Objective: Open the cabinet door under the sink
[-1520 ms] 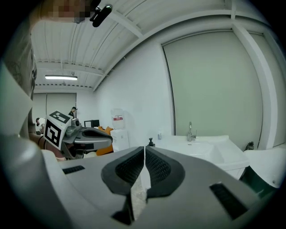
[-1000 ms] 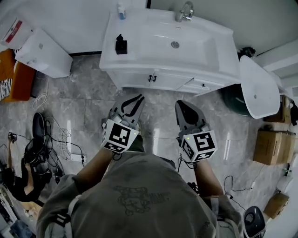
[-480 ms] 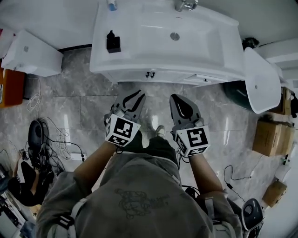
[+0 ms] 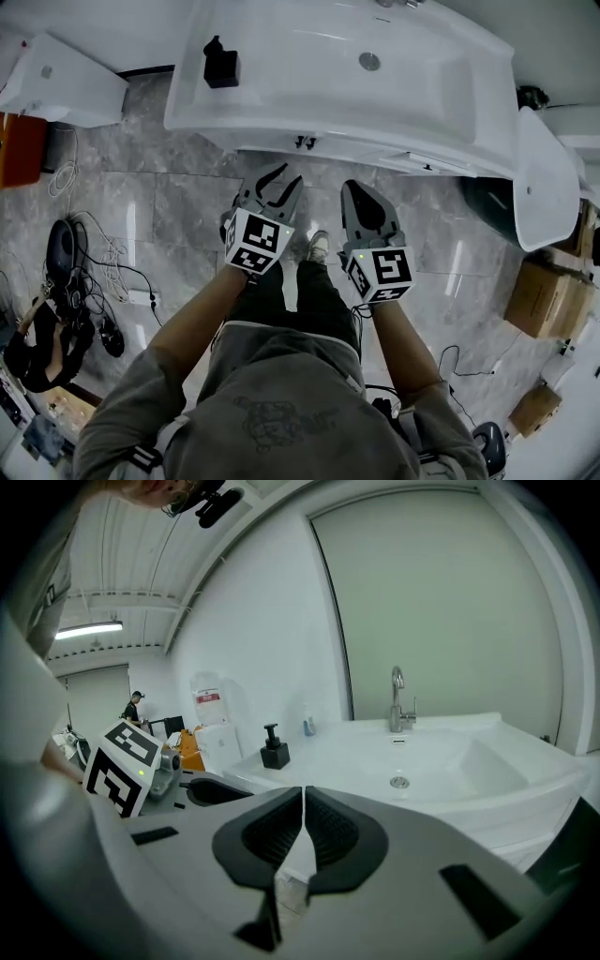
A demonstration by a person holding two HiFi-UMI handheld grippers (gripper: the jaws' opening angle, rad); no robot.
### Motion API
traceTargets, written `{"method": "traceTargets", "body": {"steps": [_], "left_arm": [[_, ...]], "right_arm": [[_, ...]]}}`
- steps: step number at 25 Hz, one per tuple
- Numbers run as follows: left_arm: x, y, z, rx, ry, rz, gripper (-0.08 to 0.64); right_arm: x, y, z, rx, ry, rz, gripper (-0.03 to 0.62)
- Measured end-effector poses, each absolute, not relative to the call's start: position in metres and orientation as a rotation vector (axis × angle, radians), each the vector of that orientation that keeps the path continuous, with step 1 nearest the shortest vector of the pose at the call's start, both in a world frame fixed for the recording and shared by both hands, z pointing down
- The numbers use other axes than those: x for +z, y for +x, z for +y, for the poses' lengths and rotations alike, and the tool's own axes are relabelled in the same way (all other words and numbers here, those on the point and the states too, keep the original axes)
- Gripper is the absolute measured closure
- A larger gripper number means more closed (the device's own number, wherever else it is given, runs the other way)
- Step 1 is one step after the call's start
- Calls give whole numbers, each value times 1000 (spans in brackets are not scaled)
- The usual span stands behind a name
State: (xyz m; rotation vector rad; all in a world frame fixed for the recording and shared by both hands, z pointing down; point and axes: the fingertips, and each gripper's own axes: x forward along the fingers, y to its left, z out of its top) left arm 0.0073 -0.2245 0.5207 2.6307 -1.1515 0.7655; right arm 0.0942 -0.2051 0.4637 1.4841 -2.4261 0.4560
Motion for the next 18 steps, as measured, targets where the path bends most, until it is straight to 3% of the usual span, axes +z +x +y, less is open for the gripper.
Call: {"method": "traceTargets", "body": {"steps": [18], "left_arm": [[712,29,-296,807,2396,-1294,426]], "right_arm": [[602,110,-241,498,1443,-2422,561]]}}
